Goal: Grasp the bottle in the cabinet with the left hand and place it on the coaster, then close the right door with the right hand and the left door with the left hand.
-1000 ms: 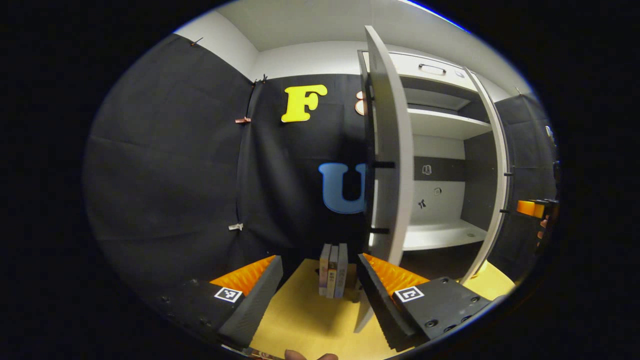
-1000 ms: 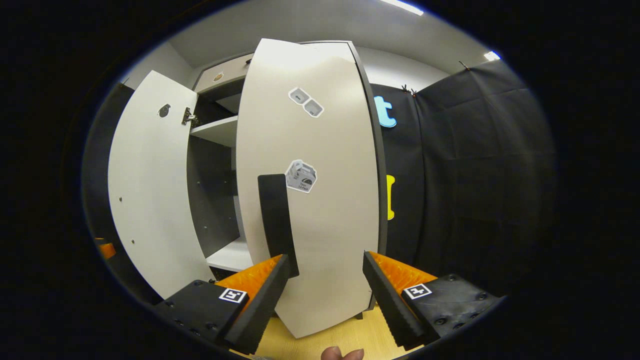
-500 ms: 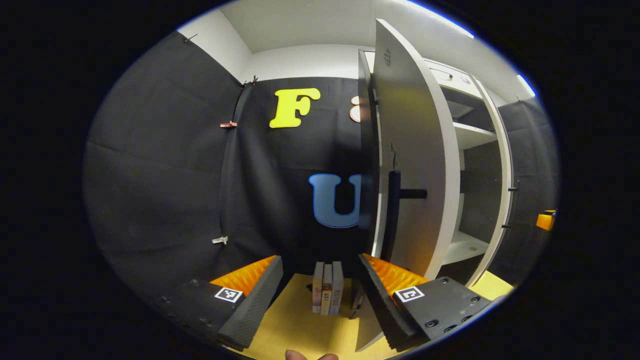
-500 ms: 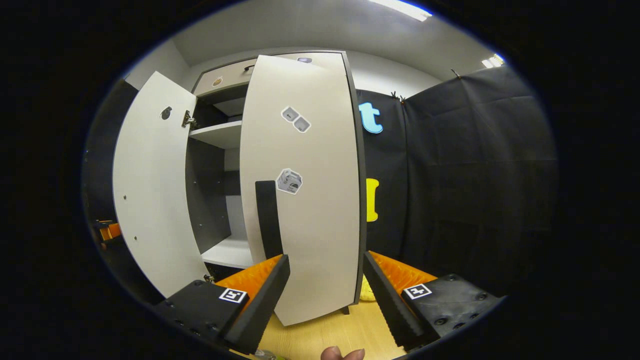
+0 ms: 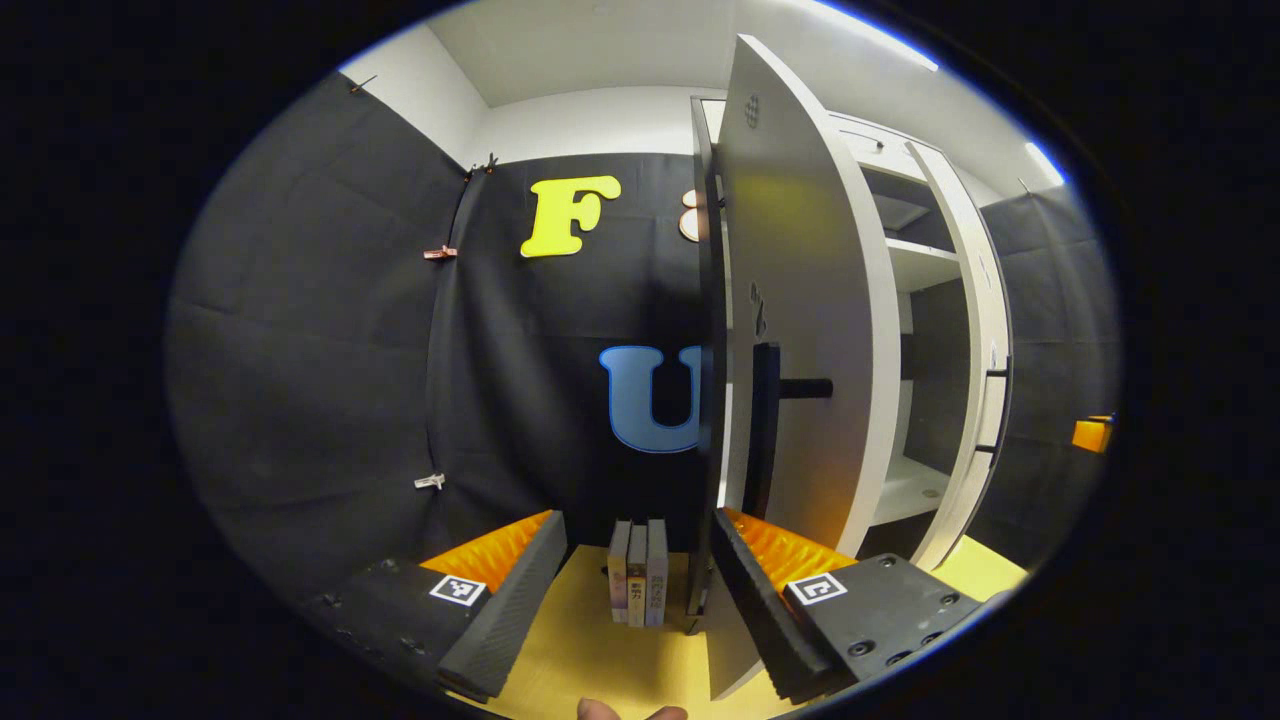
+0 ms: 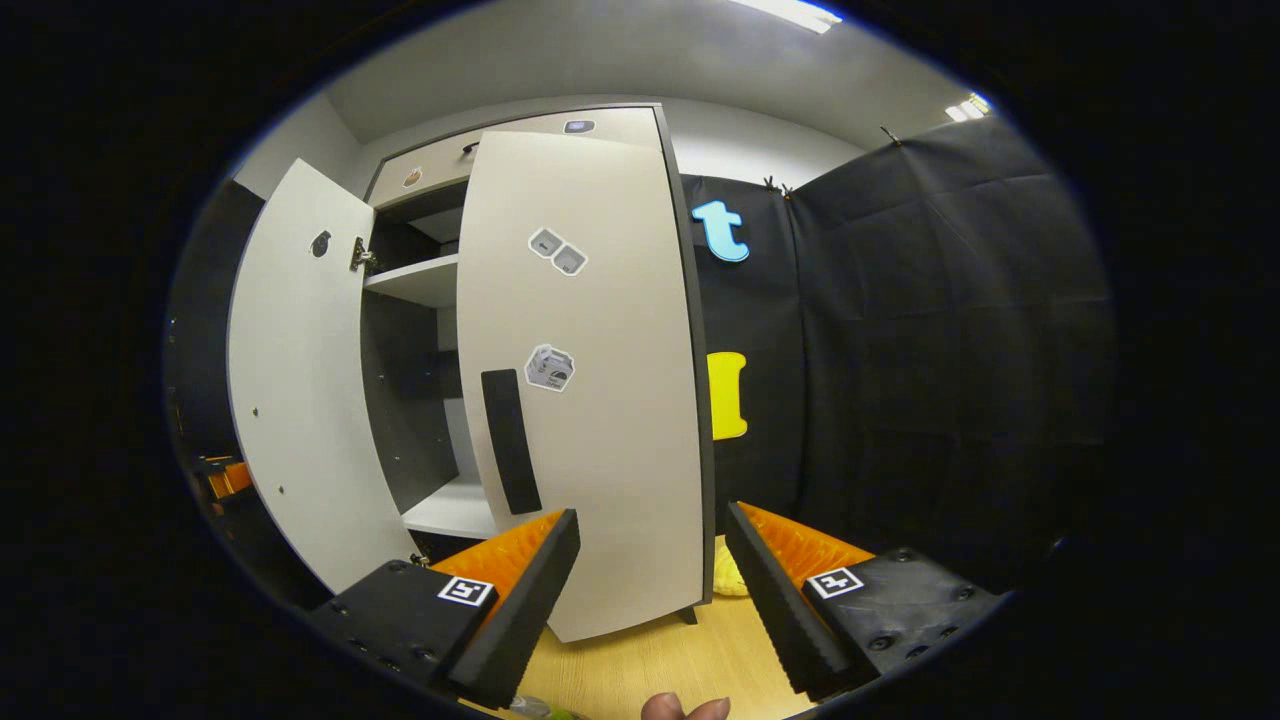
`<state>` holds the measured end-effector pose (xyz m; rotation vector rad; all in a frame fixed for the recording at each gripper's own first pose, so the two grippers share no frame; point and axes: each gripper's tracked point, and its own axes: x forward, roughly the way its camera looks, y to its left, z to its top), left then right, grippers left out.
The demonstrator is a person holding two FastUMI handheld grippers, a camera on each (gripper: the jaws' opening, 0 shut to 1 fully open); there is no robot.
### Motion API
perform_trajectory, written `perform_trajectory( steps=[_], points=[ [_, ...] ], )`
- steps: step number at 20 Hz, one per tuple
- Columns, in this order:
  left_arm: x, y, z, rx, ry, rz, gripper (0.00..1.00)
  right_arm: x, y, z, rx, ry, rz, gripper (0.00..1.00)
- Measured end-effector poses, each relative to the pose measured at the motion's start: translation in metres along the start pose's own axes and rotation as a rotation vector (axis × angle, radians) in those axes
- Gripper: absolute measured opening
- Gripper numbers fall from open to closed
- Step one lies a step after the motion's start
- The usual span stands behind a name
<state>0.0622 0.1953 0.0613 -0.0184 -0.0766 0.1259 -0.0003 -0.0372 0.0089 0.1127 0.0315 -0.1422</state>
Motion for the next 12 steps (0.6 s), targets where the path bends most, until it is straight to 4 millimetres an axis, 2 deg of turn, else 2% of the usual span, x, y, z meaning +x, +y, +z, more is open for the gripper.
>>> perform_trajectory(
  steps=[3, 7, 12],
  points=[
    [0.002, -0.019, 0.001, -0.001, 0.004, -0.019, 0.94, 0.0, -0.006, 0.0, -0.007, 0.002, 0.018, 0.98],
    [-0.004, -0.069, -0.001, -0.002, 0.004, -0.064, 0.94, 0.0, -0.016, 0.002, 0.019, 0.009, 0.028, 0.97],
    [0.004, -0.128, 0.0, -0.017, -0.006, -0.136, 0.92, 0.002, -0.028, 0.006, 0.014, 0.0, 0.044, 0.98]
  ],
)
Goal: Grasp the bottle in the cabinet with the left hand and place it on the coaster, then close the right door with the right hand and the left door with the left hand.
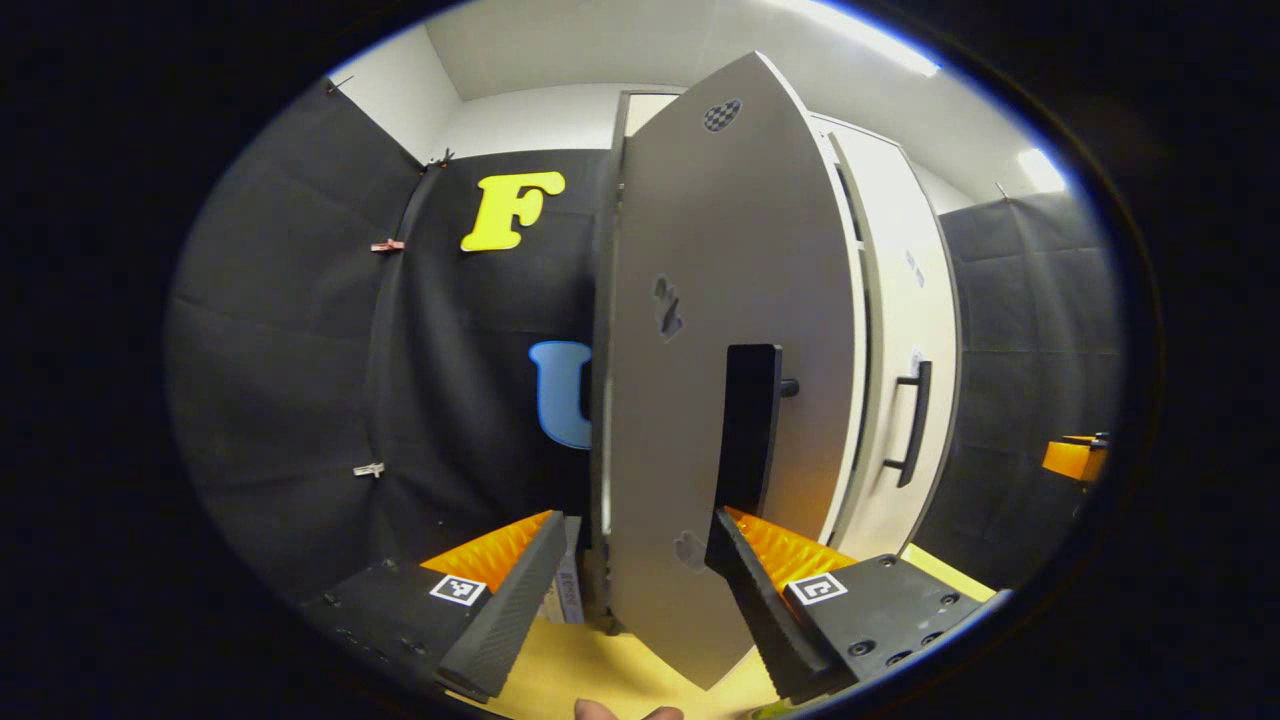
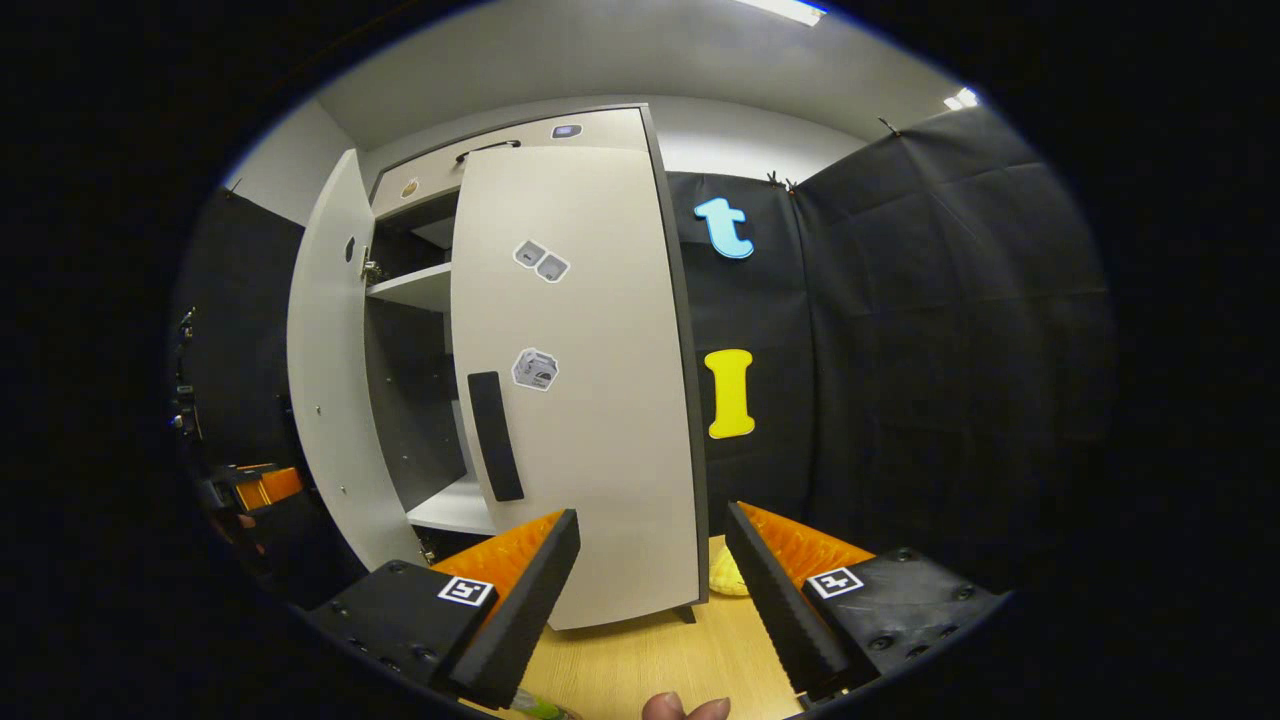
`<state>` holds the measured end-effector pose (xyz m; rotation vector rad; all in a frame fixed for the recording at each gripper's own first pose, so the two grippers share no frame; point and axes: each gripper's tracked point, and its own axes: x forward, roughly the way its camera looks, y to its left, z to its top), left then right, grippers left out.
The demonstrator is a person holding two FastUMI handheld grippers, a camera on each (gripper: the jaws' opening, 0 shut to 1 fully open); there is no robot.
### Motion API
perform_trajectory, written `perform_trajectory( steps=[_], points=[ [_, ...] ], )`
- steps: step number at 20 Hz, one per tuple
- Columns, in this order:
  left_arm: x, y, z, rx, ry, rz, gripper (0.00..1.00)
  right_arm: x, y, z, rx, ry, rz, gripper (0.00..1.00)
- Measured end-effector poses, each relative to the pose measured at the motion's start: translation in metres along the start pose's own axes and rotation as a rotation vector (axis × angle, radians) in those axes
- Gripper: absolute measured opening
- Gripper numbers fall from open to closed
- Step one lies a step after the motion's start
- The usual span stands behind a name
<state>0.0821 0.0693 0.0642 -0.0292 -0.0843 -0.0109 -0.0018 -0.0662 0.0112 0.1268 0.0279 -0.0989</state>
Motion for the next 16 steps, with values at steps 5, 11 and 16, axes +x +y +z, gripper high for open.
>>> perform_trajectory(
  steps=[5, 11, 16],
  points=[
    [0.02, -0.039, -0.003, -0.018, -0.005, -0.036, 0.95, -0.001, -0.014, 0.004, 0.008, -0.01, -0.004, 0.98],
    [0.043, -0.049, 0.001, -0.024, -0.015, -0.02, 0.92, -0.003, -0.02, 0.011, 0.019, -0.016, -0.01, 0.98],
    [0.059, -0.062, 0.0, -0.027, -0.011, -0.016, 0.92, -0.001, -0.018, 0.013, 0.013, -0.015, -0.001, 0.98]
  ],
)
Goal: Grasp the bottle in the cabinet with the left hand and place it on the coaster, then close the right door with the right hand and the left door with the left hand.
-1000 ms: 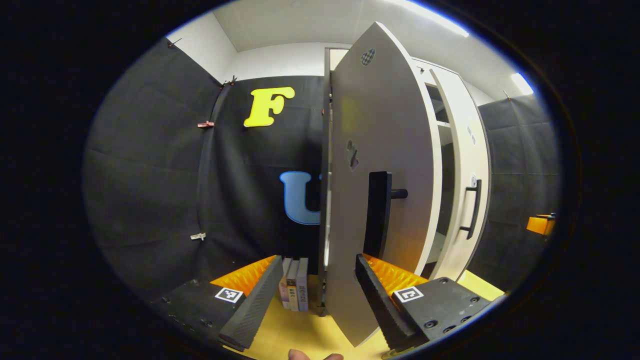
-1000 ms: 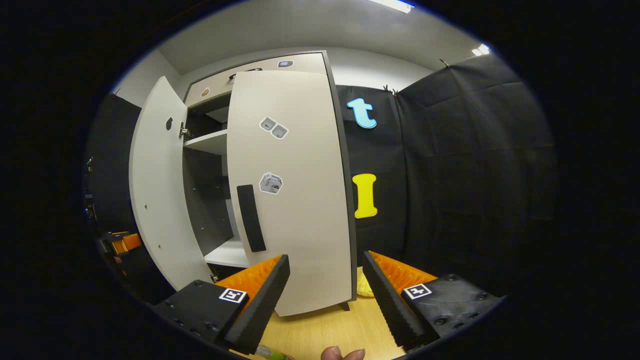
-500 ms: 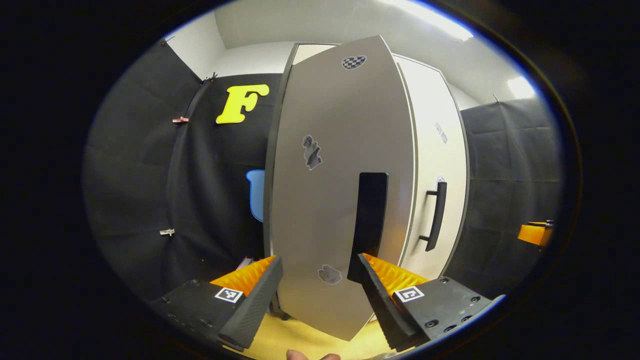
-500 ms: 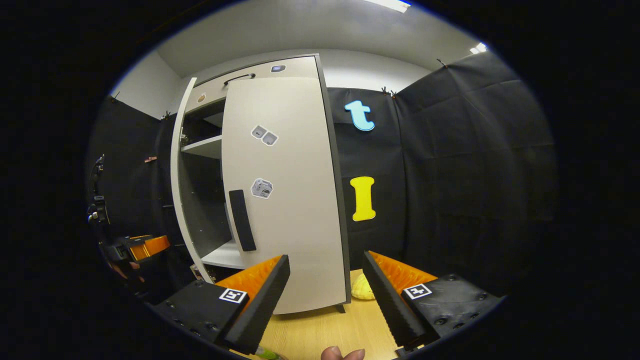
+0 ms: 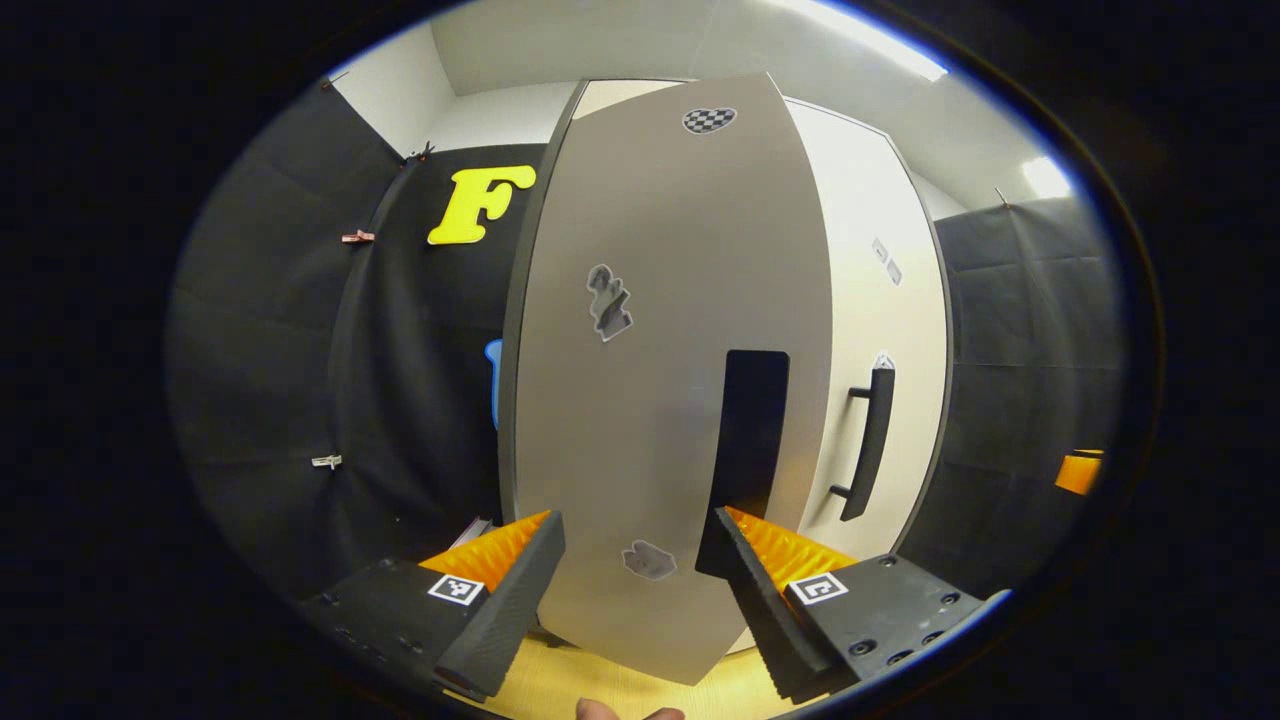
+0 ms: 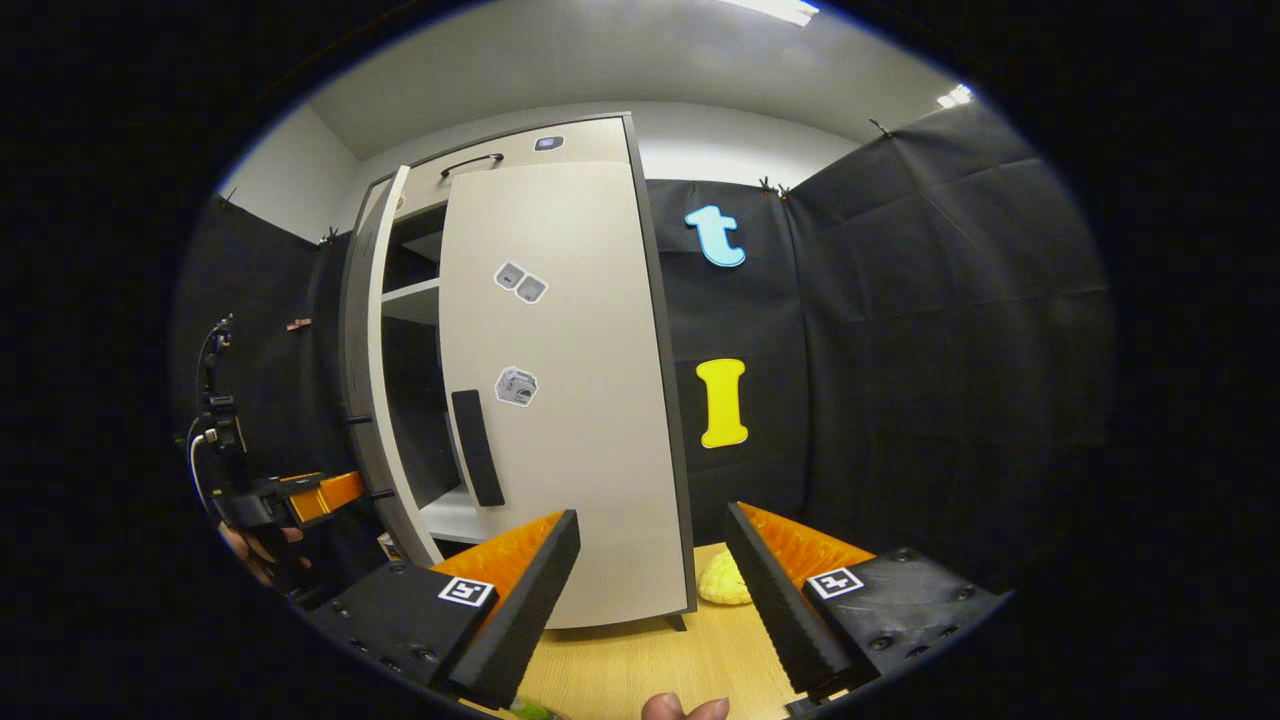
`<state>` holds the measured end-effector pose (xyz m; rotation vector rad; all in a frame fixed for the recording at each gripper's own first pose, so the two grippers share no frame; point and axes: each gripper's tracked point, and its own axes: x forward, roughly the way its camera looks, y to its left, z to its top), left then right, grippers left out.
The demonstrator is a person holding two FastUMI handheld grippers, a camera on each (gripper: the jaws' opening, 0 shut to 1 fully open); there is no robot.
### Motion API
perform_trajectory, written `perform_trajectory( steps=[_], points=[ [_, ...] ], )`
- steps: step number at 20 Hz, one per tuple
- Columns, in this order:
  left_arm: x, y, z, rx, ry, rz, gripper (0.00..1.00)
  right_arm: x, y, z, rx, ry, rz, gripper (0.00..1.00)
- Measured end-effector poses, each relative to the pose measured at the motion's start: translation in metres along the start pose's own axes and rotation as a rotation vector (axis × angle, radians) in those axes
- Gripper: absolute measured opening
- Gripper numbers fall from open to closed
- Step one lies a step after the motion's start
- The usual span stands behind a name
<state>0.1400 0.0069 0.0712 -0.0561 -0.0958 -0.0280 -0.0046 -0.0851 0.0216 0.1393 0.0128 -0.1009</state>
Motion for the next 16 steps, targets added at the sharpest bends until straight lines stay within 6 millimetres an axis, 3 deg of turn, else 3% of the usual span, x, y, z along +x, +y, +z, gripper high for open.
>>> perform_trajectory(
  steps=[9, 16],
  points=[
    [0.027, -0.016, -0.001, 0.021, -0.008, 0.004, 0.95, 0.004, 0.003, 0.003, -0.011, 0.007, 0.007, 0.98],
    [-0.001, -0.021, 0.006, 0.084, -0.016, 0.012, 0.95, 0.002, 0.009, 0.009, -0.014, -0.001, 0.025, 0.97]
  ],
)
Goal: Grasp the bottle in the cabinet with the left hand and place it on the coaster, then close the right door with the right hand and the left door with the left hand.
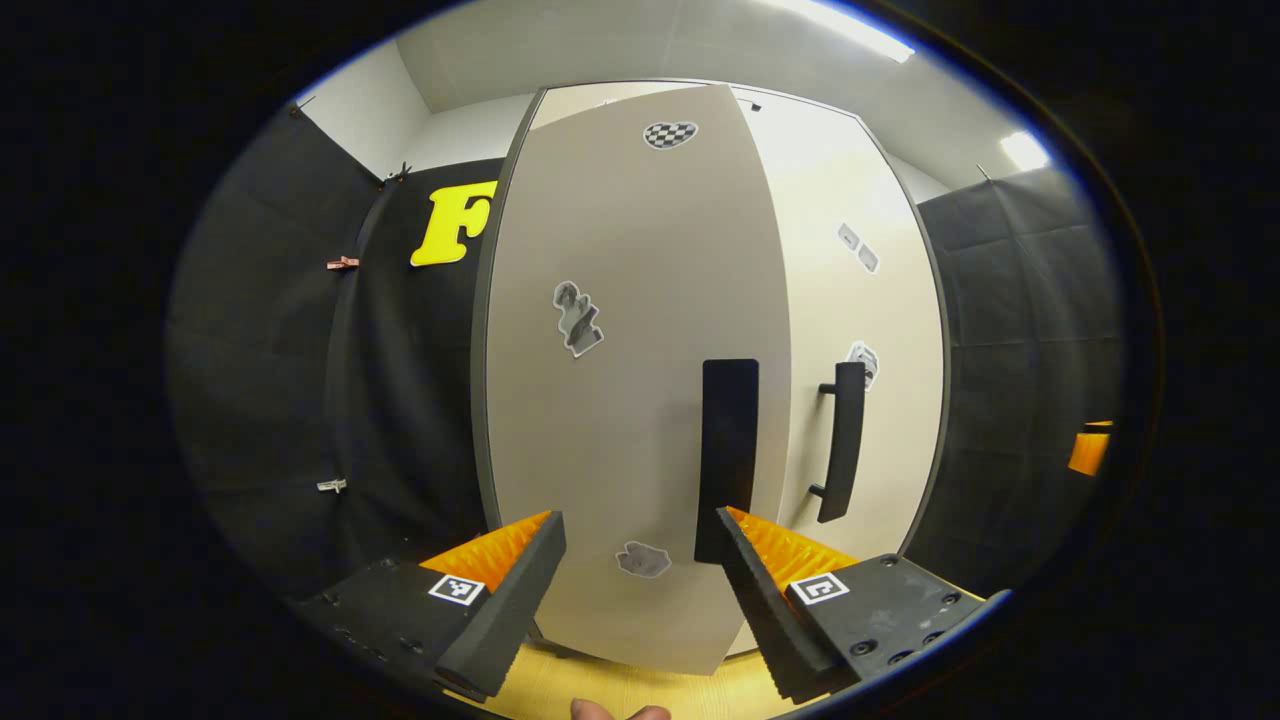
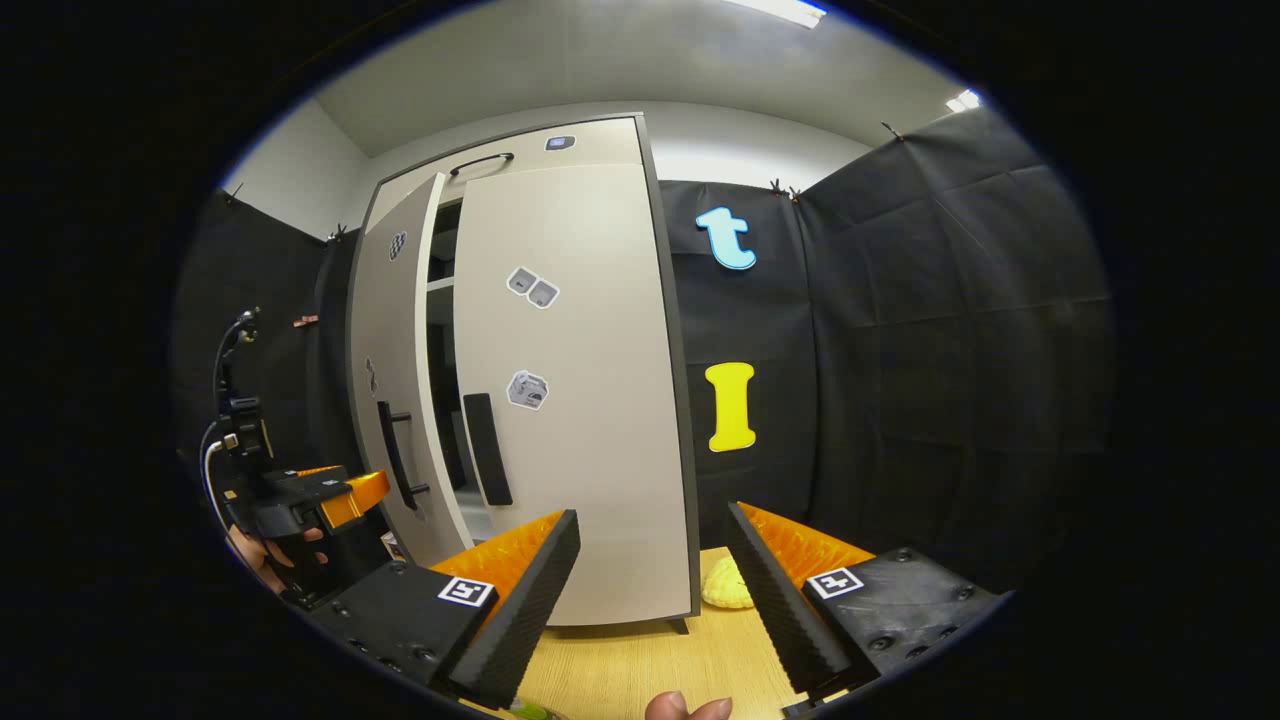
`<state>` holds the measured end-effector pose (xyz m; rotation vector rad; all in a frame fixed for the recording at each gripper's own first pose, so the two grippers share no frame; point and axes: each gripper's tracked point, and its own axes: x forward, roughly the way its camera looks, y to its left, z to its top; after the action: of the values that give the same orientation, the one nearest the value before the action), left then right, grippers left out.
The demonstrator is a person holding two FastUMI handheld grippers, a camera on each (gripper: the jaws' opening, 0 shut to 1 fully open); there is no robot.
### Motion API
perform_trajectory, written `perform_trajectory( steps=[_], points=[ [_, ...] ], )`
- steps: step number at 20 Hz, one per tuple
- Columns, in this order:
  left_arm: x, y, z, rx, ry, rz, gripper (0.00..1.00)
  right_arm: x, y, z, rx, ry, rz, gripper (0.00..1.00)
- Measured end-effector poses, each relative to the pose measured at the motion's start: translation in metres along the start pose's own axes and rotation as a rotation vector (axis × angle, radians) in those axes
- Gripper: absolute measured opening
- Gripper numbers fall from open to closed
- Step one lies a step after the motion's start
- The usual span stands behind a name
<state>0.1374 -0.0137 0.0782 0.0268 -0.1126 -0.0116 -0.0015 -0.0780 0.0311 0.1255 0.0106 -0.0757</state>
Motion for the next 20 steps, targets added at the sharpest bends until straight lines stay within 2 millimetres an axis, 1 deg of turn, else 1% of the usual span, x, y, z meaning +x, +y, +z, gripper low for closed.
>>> perform_trajectory(
  steps=[1, 2, 3, 4, 5, 7, 8, 11, 12, 13, 14, 16, 20],
  points=[
    [-0.005, 0.003, -0.001, 0.004, 0.004, 0.006, 0.95, -0.001, 0.001, 0.001, 0.0, 0.0, 0.003, 0.97],
    [-0.012, 0.005, -0.001, 0.005, 0.01, 0.011, 0.93, -0.003, 0.002, 0.002, -0.002, 0.0, 0.006, 0.98],
    [-0.018, 0.005, -0.001, 0.004, 0.012, 0.013, 0.95, -0.003, 0.003, 0.002, -0.004, -0.001, 0.009, 0.97],
    [-0.024, 0.006, 0.0, 0.0, 0.013, 0.013, 0.95, -0.003, 0.005, 0.003, -0.006, -0.001, 0.013, 0.97],
    [-0.031, 0.006, 0.001, -0.002, 0.011, 0.015, 0.93, -0.003, 0.008, 0.004, -0.007, -0.001, 0.016, 0.97],
    [-0.041, 0.011, 0.004, 0.005, 0.01, 0.027, 0.93, -0.004, 0.013, 0.004, -0.007, -0.001, 0.024, 0.97],
    [-0.047, 0.012, 0.004, 0.007, 0.009, 0.031, 0.95, -0.006, 0.015, 0.004, -0.007, 0.0, 0.028, 0.97],
    [-0.06, 0.011, 0.001, 0.003, 0.009, 0.024, 0.95, -0.009, 0.021, 0.002, -0.016, -0.001, 0.039, 0.97],
    [-0.063, 0.009, 0.002, 0.001, 0.003, 0.018, 0.93, -0.01, 0.023, 0.002, -0.021, -0.005, 0.041, 0.97],
    [-0.068, 0.005, 0.002, 0.003, 0.001, 0.015, 0.93, -0.01, 0.024, 0.002, -0.026, -0.011, 0.046, 0.98],
    [-0.072, 0.004, 0.002, 0.008, 0.0, 0.016, 0.95, -0.01, 0.026, 0.001, -0.032, -0.014, 0.05, 0.98],
    [-0.078, 0.005, -0.004, 0.016, 0.011, 0.021, 0.95, -0.01, 0.028, 0.001, -0.043, -0.022, 0.057, 0.97],
    [-0.093, -0.002, -0.012, 0.052, 0.021, 0.007, 0.95, -0.009, 0.026, 0.001, -0.046, -0.031, 0.038, 0.98]
  ],
)
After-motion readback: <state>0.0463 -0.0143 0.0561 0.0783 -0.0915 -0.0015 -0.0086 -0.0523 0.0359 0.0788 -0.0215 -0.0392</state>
